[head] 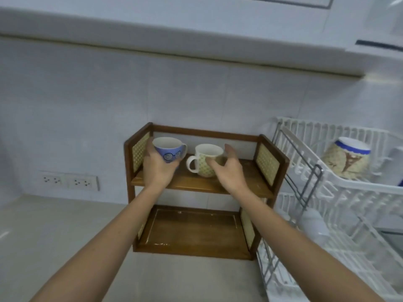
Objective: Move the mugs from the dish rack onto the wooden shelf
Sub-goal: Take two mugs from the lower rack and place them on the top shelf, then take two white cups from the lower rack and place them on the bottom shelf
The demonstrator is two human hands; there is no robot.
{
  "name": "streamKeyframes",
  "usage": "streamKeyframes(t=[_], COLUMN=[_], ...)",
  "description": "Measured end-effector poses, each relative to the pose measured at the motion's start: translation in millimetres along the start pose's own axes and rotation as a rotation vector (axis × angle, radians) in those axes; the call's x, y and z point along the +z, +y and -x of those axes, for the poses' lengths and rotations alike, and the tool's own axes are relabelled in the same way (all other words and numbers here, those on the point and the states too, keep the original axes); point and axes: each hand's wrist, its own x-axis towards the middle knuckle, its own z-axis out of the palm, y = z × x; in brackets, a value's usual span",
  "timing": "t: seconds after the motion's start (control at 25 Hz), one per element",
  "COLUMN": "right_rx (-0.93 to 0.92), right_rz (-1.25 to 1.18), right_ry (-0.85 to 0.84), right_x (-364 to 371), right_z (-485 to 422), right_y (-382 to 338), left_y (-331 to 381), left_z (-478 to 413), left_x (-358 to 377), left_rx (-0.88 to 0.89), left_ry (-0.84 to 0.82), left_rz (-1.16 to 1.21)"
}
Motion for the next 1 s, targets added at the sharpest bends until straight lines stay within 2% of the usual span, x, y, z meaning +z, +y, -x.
streamKeyframes(t=[0.08, 0.12, 0.24, 0.32, 0.4, 0.52, 0.56, 0.64, 0.76, 0.84, 0.92, 1.0], right_rx=[-0.102, -0.166, -0.361, -0.416, -0.352, 0.019, 0.157, 0.359, 0.521, 0.553, 0.584, 0.601], right_rz=[-0.075, -0.115, -0.068, 0.035, 0.148, 0.265, 0.294, 0.357, 0.417, 0.410, 0.421, 0.461], right_ry=[0.010, 0.003, 0.066, 0.110, 0.140, 0.127, 0.094, 0.015, -0.061, -0.060, -0.074, -0.106], right_x=[-20, -33, -86, -127, -169, -217, -229, -250, -258, -256, -255, -250], right_z=[50, 78, 151, 175, 177, 153, 140, 113, 77, 60, 46, 38], right_y=[2, 7, 35, 61, 94, 149, 171, 211, 247, 263, 277, 279], left_y=[14, 20, 35, 42, 53, 72, 78, 89, 89, 94, 98, 87], left_z=[34, 57, 137, 186, 225, 262, 271, 285, 290, 280, 263, 245], left_x=[2, 4, 9, 15, 30, 76, 96, 140, 211, 252, 285, 302], left_rx=[0.099, 0.175, 0.430, 0.603, 0.808, 1.001, 0.976, 0.793, 0.504, 0.207, -0.135, -0.341], left_ry=[0.126, 0.136, -0.061, -0.228, -0.403, -0.696, -0.774, -0.892, -0.939, -0.854, -0.663, -0.562], left_rz=[0.024, 0.058, 0.131, 0.139, 0.182, 0.226, 0.198, 0.096, -0.139, -0.220, -0.234, -0.288])
